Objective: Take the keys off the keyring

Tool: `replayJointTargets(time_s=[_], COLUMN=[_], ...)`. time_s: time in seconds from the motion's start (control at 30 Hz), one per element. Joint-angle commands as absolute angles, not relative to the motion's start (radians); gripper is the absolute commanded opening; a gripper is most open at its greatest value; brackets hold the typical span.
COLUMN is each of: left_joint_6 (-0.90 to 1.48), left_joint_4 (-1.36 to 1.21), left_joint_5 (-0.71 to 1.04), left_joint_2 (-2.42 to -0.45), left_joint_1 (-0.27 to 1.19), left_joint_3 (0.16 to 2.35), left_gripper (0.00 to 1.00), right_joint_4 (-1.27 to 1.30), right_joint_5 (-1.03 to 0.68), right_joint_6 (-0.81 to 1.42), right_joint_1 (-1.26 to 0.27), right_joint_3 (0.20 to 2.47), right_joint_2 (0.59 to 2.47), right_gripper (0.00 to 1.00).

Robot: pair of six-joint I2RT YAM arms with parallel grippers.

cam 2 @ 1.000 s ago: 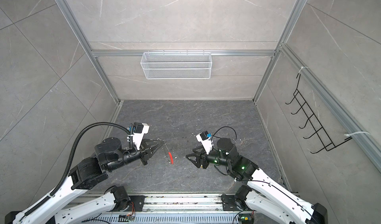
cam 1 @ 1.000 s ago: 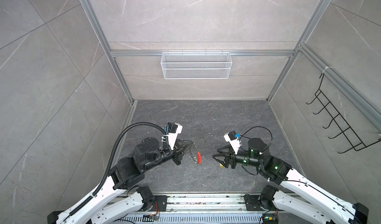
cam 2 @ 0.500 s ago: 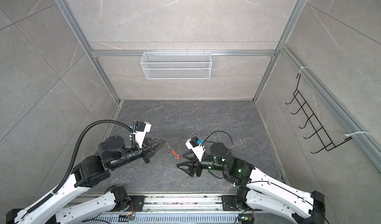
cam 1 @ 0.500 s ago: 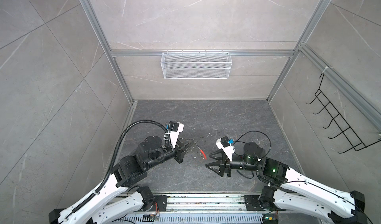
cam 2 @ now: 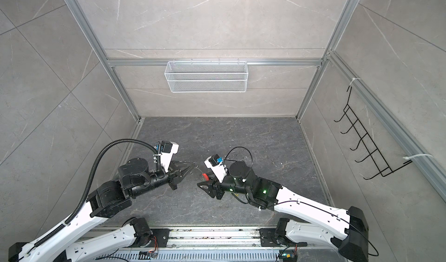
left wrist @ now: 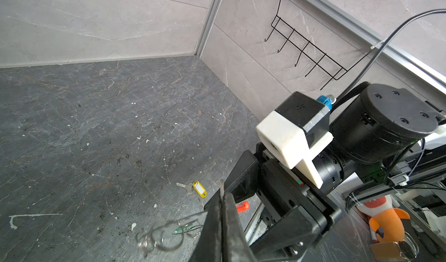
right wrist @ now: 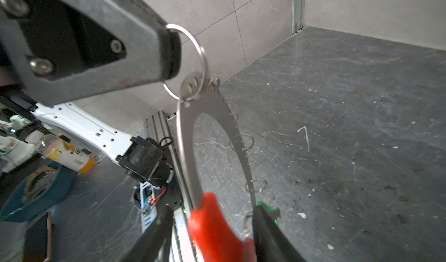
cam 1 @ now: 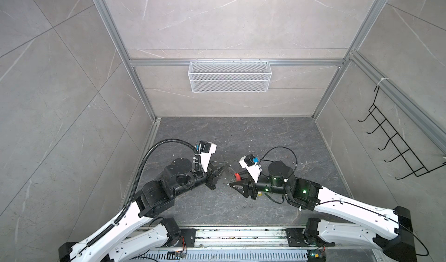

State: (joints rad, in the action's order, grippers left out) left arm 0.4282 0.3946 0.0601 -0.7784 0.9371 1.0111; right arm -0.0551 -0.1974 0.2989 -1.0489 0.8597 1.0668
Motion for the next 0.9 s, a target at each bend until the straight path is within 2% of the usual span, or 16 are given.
replayJointTargets(time_s=[0.0,0.07,0.1,0.17,0.27,0.43,0.63,0.77,0.87], left_joint_6=[0.444,0.439,0.436,0.435,0.427,0.413,0.43,0.447,0.448], left_joint_4=[0.333,0.338,0.341,0.351,0.347,0.305,0.255,0.186,0.138], left_joint_5=[0.073,0.07,0.065,0.039,0.0,-0.025,0.014,0.058,0.078], left_joint_2=[-0.77,-0.767,-0.765,-0.749,-0.707,-0.612,-0.572,-0.573,-0.577], left_joint_1=[0.936,0.936,0.936,0.936,0.936,0.936,0.936,0.936,0.936], left_joint_3=[1.009,1.01,1.009,1.003,0.973,0.892,0.809,0.759,0.738], left_gripper=[0.0,0.0,0.03,0.24,0.38,0.5,0.53,0.54,0.55], right_joint_4=[-0.044,-0.043,-0.044,-0.041,0.011,0.072,0.251,0.405,0.429], right_joint_5=[-0.172,-0.173,-0.176,-0.183,-0.241,-0.326,-0.446,-0.502,-0.517], right_joint_6=[0.321,0.341,0.35,0.388,0.494,0.727,0.93,1.012,1.044], right_joint_1=[-1.054,-1.053,-1.051,-1.04,-0.977,-0.838,-0.765,-0.755,-0.753], right_joint_3=[0.894,0.895,0.893,0.886,0.85,0.821,0.789,0.764,0.765], right_joint_2=[1.079,1.083,1.083,1.077,1.042,0.992,0.988,1.006,1.013], right_gripper=[0.29,0.13,0.08,0.0,0.0,0.0,0.0,0.0,0.0])
